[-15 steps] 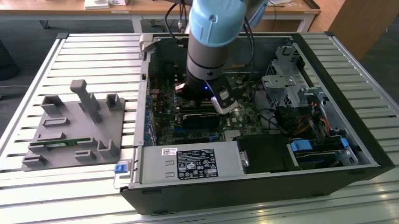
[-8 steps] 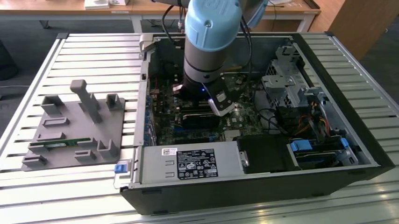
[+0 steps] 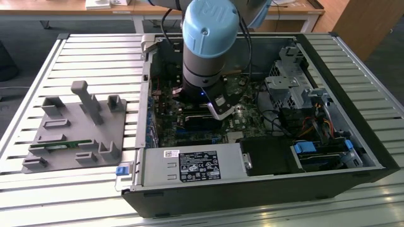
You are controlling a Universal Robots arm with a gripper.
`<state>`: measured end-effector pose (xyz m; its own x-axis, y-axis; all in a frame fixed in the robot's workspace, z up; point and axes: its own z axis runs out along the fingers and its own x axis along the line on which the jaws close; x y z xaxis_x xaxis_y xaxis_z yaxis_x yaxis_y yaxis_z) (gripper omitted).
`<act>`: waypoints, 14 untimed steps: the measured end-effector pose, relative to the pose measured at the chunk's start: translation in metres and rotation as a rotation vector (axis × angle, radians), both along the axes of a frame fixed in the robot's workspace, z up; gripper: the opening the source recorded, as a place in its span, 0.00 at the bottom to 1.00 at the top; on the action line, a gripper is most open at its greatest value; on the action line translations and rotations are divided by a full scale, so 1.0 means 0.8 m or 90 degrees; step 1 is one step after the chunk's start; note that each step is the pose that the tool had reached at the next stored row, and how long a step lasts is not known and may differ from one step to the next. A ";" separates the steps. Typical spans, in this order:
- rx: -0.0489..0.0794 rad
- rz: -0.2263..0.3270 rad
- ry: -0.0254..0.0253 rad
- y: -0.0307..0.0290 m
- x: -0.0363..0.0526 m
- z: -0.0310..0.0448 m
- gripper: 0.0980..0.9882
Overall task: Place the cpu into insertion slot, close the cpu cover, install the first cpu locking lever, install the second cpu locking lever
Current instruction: 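Install the second cpu locking lever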
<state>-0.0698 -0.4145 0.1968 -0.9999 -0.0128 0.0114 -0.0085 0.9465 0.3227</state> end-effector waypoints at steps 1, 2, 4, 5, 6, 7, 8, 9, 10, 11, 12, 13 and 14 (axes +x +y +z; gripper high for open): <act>0.001 0.000 -0.0001 -0.0001 0.000 -0.0012 0.01; 0.002 0.000 -0.0002 -0.0001 -0.001 -0.0023 0.01; 0.007 0.000 -0.0003 -0.0001 -0.001 -0.0041 0.01; 0.009 0.000 -0.0003 0.0000 -0.001 -0.0050 0.01; 0.011 0.000 -0.0004 0.0001 -0.001 -0.0063 0.01; 0.013 0.000 -0.0005 0.0000 -0.001 -0.0073 0.01; 0.015 0.000 -0.0008 -0.0001 -0.002 -0.0078 0.01; 0.017 0.000 -0.0012 -0.0001 -0.002 -0.0082 0.01; 0.019 0.000 -0.0015 -0.0001 -0.002 -0.0086 0.01; 0.021 0.000 -0.0017 -0.0001 -0.003 -0.0090 0.01; 0.022 0.000 -0.0018 0.0000 -0.003 -0.0096 0.01; 0.023 0.000 -0.0020 0.0000 -0.003 -0.0101 0.01; 0.024 0.000 -0.0021 0.0000 -0.003 -0.0106 0.01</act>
